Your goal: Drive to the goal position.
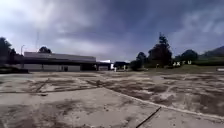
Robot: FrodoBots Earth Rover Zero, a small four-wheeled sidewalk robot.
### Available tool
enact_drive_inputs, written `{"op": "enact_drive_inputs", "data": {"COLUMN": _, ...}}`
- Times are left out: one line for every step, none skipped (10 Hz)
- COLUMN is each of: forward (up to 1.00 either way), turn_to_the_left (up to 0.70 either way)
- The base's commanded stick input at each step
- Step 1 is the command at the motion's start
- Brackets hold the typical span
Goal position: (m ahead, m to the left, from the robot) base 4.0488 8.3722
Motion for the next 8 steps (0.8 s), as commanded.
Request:
{"op": "enact_drive_inputs", "data": {"forward": 0.70, "turn_to_the_left": 0.00}}
{"op": "enact_drive_inputs", "data": {"forward": 0.70, "turn_to_the_left": 0.00}}
{"op": "enact_drive_inputs", "data": {"forward": 0.70, "turn_to_the_left": 0.00}}
{"op": "enact_drive_inputs", "data": {"forward": 0.70, "turn_to_the_left": 0.00}}
{"op": "enact_drive_inputs", "data": {"forward": 0.70, "turn_to_the_left": 0.00}}
{"op": "enact_drive_inputs", "data": {"forward": 0.70, "turn_to_the_left": 0.00}}
{"op": "enact_drive_inputs", "data": {"forward": 0.70, "turn_to_the_left": 0.00}}
{"op": "enact_drive_inputs", "data": {"forward": 0.70, "turn_to_the_left": 0.00}}
